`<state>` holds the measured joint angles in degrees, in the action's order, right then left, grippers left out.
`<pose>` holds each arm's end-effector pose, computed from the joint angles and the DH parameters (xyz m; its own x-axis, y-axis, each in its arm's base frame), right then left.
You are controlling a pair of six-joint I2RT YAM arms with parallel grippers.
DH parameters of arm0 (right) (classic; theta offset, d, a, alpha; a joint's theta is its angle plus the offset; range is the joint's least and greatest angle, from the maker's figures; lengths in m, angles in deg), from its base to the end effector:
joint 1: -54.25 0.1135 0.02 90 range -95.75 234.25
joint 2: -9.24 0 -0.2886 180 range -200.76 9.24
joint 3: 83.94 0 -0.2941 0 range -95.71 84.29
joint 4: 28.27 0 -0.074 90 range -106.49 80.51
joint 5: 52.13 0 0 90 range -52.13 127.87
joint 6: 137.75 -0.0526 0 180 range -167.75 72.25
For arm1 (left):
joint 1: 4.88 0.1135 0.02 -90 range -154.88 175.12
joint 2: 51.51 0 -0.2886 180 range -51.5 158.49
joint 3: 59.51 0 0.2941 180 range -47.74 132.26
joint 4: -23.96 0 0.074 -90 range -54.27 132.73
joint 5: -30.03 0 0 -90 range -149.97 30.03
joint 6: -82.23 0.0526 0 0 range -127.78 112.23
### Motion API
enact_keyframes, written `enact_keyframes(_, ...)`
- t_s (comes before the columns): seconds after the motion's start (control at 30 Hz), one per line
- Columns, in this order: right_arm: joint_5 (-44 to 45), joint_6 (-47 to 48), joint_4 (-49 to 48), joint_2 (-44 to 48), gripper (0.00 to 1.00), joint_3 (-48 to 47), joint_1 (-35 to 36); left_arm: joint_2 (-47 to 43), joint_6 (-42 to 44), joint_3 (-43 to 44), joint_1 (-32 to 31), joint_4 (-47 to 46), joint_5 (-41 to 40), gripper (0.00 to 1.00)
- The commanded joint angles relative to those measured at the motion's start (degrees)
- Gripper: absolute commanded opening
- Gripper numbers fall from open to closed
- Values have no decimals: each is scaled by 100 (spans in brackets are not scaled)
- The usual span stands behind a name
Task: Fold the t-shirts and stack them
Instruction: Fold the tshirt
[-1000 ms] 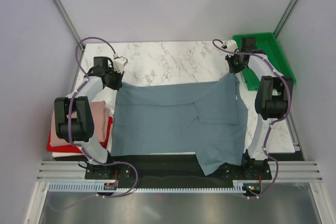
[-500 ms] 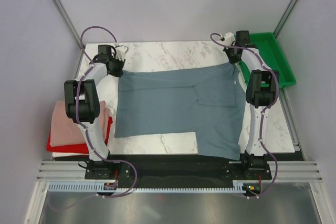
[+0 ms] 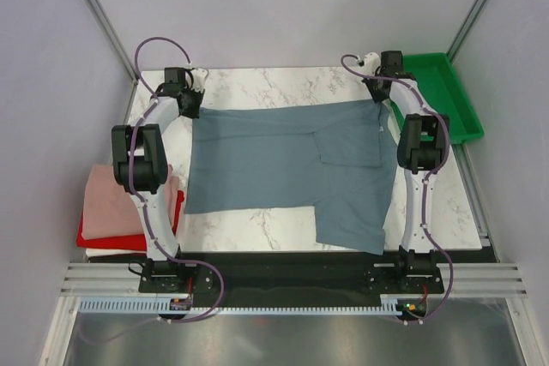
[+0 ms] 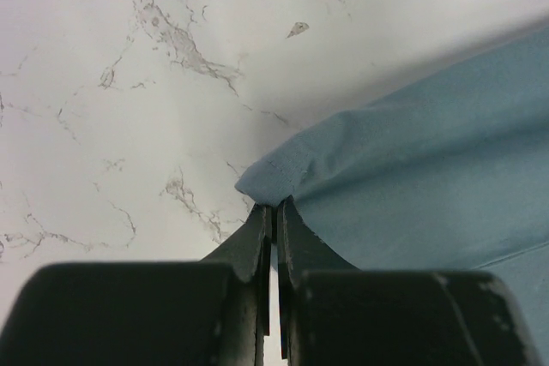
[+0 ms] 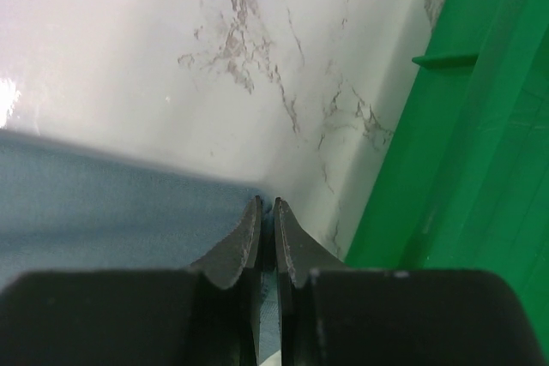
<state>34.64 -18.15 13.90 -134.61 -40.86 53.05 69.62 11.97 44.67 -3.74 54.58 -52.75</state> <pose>0.6277 -0.0102 0.1526 -0.6492 -0.4797 -0.5903 -0.3872 0.8764 -0.2864 0.5357 0.0040 0.1817 -0.6726 0.3218 -0.6664 0.3105 0.9401 0.1406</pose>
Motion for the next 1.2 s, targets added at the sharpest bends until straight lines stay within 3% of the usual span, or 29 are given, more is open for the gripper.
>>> enact_keyframes(0.0,287,-69,-358,-116,0,-414,66,-1,-252,270,44,-303,-467,2)
enact_keyframes(0.1,400,-78,-420,-257,2,-616,75,34,-182,305,8,-286,-502,3)
enact_keyframes(0.13,471,-104,-516,-292,11,-686,206,52,-191,314,0,-286,-503,5)
enact_keyframes(0.23,788,-157,-666,-310,31,-809,304,-18,-287,393,-9,-338,-704,22)
enact_keyframes(0.27,840,-166,-684,-197,33,-810,321,-70,-331,436,-9,-382,-705,32)
enact_keyframes(0.37,1016,-201,-824,267,39,-652,295,-395,-542,612,-9,-478,-1170,45)
enact_keyframes(0.57,868,-165,-1123,1393,50,-38,277,-1194,-578,508,-27,-470,-1391,48)
enact_keyframes(0.73,-657,229,-571,2613,50,1271,277,-1986,-86,-282,-218,-321,-1083,48)
enact_keyframes(0.87,-2083,791,316,3634,50,2536,277,-2732,248,-1020,-220,162,-251,48)
enact_keyframes(0.93,-2708,1765,1125,4378,54,3414,312,-3233,371,-1302,-220,512,58,48)
enact_keyframes(1.17,-2982,3665,1627,6886,55,6438,646,-4228,363,-2541,-220,830,446,54)
